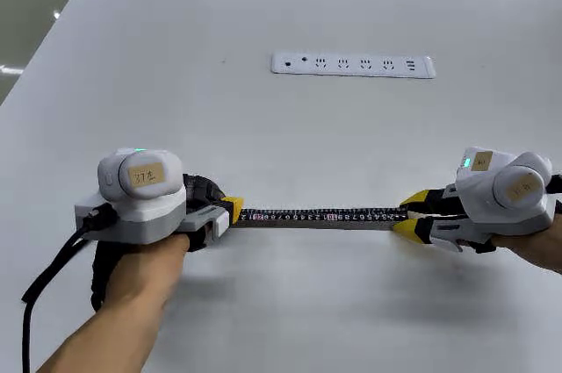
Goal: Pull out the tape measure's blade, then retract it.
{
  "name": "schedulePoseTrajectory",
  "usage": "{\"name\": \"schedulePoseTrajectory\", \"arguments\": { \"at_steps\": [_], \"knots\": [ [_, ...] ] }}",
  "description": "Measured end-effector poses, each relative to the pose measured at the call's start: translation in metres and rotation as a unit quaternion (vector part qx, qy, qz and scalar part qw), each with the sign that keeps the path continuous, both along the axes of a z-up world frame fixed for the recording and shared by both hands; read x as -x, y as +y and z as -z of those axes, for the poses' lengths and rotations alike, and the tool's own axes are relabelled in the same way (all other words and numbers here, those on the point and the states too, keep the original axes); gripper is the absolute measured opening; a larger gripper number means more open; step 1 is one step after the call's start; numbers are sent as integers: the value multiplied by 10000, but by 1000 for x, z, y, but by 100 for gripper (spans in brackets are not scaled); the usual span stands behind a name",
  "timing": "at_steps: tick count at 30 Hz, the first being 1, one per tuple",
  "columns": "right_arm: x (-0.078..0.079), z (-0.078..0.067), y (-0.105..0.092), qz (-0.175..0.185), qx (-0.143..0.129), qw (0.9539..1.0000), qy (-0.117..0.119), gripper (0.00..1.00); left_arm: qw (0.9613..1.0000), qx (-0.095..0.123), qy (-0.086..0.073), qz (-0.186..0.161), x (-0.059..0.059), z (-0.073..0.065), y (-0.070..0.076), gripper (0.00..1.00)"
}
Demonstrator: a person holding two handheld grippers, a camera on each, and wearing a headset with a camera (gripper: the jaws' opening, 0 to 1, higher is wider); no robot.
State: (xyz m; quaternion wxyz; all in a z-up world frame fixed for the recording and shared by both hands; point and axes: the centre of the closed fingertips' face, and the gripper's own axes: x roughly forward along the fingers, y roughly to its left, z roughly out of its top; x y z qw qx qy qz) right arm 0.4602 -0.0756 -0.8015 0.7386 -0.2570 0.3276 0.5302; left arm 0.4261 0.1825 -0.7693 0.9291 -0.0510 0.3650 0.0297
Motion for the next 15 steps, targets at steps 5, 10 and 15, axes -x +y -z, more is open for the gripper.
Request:
{"name": "schedulePoseTrajectory", "arguments": {
  "at_steps": [5, 10, 15],
  "knots": [
    [1, 0, -1, 17, 11, 10000, 4, 14, 10000, -32, 7, 1, 0, 1, -1, 68],
    [3, 0, -2, -24, 46, 10000, -4, 12, 10000, -49, 11, -30, -3, 2, 1, 68],
    [4, -1, -4, -87, 92, 9999, -16, 11, 9998, -155, 54, -68, -3, 7, 2, 67]
  ]
}}
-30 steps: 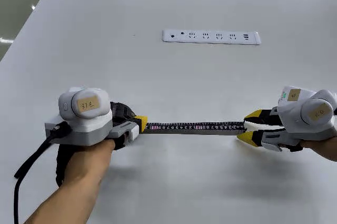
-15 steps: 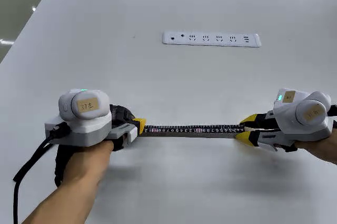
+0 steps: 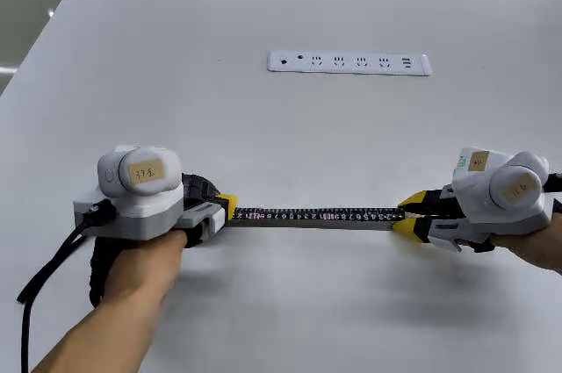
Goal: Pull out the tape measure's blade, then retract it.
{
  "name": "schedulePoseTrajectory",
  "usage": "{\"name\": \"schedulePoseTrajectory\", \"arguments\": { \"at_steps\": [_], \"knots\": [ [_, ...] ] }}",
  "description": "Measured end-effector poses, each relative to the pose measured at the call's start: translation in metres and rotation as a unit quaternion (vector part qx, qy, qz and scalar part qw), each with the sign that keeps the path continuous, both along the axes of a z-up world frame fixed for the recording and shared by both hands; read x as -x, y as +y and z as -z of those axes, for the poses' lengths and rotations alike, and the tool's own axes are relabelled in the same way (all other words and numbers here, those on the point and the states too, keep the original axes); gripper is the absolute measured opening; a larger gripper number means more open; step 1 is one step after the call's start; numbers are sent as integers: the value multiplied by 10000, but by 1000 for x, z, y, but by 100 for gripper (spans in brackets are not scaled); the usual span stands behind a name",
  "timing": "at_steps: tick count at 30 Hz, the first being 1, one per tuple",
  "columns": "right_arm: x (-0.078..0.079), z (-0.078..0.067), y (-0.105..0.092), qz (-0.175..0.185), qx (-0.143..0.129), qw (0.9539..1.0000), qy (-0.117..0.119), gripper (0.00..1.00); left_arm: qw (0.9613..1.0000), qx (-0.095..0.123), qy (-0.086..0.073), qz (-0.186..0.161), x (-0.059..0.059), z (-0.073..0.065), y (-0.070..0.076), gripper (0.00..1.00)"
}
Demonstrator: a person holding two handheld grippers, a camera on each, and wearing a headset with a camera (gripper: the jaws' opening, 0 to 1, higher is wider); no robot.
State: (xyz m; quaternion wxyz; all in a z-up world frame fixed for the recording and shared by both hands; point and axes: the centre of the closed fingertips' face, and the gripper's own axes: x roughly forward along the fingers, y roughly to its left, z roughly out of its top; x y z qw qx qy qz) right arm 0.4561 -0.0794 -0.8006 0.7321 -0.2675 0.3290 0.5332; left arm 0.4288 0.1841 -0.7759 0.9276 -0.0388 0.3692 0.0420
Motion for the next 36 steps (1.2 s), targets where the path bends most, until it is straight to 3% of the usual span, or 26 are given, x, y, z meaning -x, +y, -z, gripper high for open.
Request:
{"name": "schedulePoseTrajectory", "arguments": {
  "at_steps": [15, 16, 36],
  "knots": [
    [-1, 0, -3, 101, -3, 9999, 55, 8, 9998, -146, 2, -125, -1, 5, 3, 67],
    [-1, -1, -5, 259, -68, 9995, 145, 8, 9998, -159, 3, -125, -1, 5, 3, 66],
    [-1, -4, -5, -7, -130, 9997, 204, 11, 9999, -116, 87, -25, 0, 5, 4, 66]
  ]
}}
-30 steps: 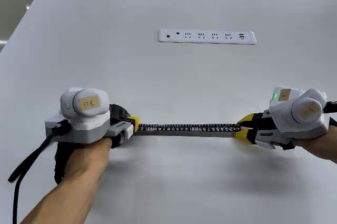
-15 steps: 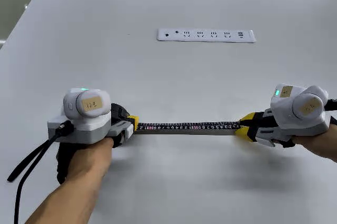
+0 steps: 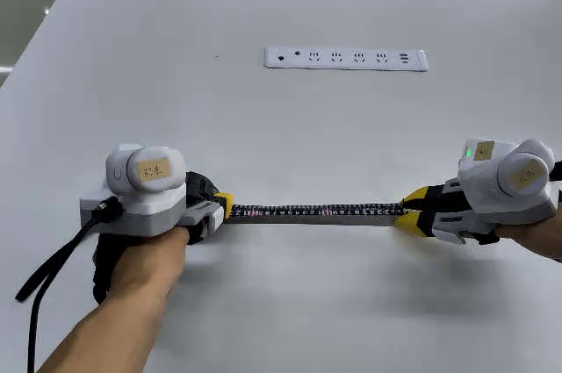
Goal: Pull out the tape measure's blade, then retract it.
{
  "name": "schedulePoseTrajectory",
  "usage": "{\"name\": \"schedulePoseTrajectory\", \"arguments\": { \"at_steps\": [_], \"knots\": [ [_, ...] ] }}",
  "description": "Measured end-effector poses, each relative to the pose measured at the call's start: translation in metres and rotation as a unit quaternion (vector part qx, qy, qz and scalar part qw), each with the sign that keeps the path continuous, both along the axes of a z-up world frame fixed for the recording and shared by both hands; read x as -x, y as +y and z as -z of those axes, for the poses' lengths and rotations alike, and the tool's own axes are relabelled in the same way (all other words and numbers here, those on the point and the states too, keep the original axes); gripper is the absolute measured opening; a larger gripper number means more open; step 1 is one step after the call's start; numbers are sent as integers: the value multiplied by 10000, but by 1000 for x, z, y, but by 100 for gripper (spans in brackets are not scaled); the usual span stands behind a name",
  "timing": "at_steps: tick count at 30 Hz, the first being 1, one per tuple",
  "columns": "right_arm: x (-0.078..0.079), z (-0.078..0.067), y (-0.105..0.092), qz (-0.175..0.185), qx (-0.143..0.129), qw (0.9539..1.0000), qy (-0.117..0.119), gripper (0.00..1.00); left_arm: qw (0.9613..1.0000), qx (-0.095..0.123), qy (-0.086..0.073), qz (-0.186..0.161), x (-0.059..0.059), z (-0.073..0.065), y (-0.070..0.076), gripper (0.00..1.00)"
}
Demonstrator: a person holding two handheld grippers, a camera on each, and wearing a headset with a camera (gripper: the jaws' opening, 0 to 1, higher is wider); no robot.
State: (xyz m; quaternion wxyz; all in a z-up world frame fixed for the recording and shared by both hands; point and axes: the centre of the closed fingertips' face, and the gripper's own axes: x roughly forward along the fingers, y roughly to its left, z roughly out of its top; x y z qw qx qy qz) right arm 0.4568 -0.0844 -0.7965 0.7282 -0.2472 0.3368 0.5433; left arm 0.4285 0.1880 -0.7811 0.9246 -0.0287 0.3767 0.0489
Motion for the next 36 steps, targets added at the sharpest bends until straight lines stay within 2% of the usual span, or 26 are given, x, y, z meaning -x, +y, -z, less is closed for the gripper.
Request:
{"name": "schedulePoseTrajectory", "arguments": {
  "at_steps": [11, 23, 32, 36],
  "knots": [
    [0, -1, 4, -321, 11, 9994, 146, 14, 10000, 38, 64, 19, 0, 1, 1, 66],
    [5, 3, 9, -640, 81, 9975, 273, 14, 10000, -28, 69, 12, 0, 0, 1, 66],
    [7, 4, 8, -579, 50, 9973, 454, 12, 10000, -23, 82, 11, 1, -2, -1, 66],
    [7, 4, 8, -595, 62, 9972, 459, 11, 10000, 20, -12, -46, -1, -8, 0, 65]
  ]
}}
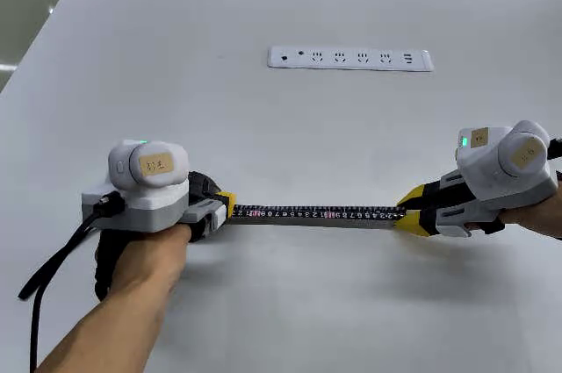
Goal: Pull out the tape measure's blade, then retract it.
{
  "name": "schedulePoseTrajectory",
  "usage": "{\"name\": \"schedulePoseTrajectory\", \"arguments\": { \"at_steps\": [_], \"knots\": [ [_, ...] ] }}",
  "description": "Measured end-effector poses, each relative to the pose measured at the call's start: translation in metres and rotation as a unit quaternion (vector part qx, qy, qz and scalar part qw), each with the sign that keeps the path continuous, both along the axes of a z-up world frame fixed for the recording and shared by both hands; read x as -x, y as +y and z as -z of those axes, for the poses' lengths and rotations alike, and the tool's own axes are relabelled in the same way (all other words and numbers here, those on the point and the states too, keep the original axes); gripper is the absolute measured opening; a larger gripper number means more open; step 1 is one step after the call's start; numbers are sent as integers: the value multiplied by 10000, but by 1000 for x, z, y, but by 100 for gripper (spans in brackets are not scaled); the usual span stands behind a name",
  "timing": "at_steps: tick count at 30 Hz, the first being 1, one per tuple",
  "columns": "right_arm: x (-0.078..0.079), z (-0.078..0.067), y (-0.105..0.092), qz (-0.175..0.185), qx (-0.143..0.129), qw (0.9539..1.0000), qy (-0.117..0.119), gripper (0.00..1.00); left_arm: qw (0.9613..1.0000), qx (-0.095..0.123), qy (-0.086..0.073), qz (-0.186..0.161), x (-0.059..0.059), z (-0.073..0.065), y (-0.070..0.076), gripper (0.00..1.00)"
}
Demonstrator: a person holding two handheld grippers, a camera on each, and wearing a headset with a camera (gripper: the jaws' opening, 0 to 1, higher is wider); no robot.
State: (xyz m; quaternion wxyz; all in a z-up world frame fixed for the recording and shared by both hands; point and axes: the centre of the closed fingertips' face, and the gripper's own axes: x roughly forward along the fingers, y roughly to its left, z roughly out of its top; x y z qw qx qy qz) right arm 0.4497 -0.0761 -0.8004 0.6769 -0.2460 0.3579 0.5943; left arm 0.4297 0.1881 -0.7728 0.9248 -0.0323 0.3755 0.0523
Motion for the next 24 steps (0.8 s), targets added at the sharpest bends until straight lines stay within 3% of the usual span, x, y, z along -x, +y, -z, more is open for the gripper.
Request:
{"name": "schedulePoseTrajectory", "arguments": {
  "at_steps": [22, 24],
  "knots": [
    [1, 0, -1, -139, 72, 9998, -136, 10, 9996, -266, 2, 23, -5, 5, 2, 65],
    [1, 0, 0, -169, 78, 9997, -166, 10, 9994, -317, -109, 24, -4, 4, 3, 65]
  ]
}}
